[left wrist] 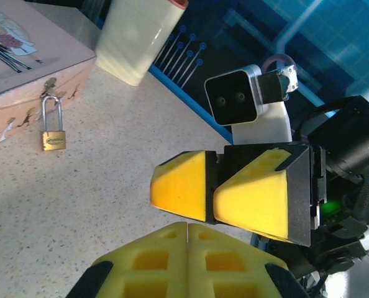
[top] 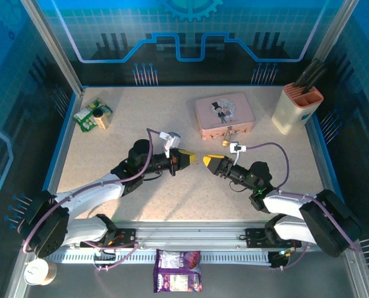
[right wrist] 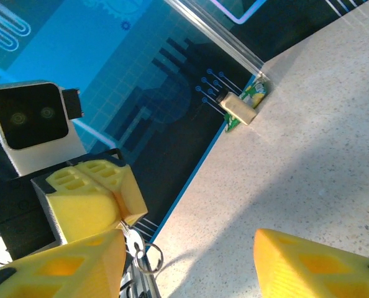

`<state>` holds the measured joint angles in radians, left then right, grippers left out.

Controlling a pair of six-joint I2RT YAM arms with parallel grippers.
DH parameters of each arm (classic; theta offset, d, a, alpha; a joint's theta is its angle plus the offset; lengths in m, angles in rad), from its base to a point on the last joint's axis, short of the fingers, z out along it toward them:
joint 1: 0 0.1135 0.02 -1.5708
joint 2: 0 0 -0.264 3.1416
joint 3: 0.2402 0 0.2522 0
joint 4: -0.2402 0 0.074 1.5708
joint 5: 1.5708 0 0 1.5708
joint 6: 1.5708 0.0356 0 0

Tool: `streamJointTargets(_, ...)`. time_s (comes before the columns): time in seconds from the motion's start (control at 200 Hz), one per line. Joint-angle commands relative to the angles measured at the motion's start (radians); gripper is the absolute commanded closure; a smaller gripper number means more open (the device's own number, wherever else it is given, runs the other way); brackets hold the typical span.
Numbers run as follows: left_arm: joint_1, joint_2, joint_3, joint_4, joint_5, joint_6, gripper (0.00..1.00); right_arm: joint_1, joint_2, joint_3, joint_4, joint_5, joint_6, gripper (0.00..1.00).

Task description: Unlock the padlock with the key

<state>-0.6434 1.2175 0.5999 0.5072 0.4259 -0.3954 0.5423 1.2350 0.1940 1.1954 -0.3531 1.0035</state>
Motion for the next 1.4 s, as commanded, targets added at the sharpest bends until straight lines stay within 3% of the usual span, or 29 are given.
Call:
streamJointTargets(0.0,0.007,0.029,0.031,0.094,0.066,-0.03,1.0,-0.01,0.048,-0.009,0.18,-0.042,0.024,0.44)
streamJointTargets(0.155,0.007,0.055,0.04,0.126,0.08,-0.056,1.0,0.005,0.107,0.016,0.23,-0.073,0.034,0.5)
streamJointTargets(0.465,0.008,0.069,0.051,0.136,0.08,-0.07,1.0,0.027,0.07,0.02,0.23,-0.084,0.003,0.59)
streamJointTargets(0.866,0.007,0.1,0.052,0.194,0.113,-0.112,1.0,0.036,0.061,0.031,0.23,-0.11,0.004,0.63)
streamJointTargets(1.396,0.007,0.105,0.052,0.205,0.106,-0.112,1.0,0.045,0.053,0.033,0.229,-0.113,0.003,0.83)
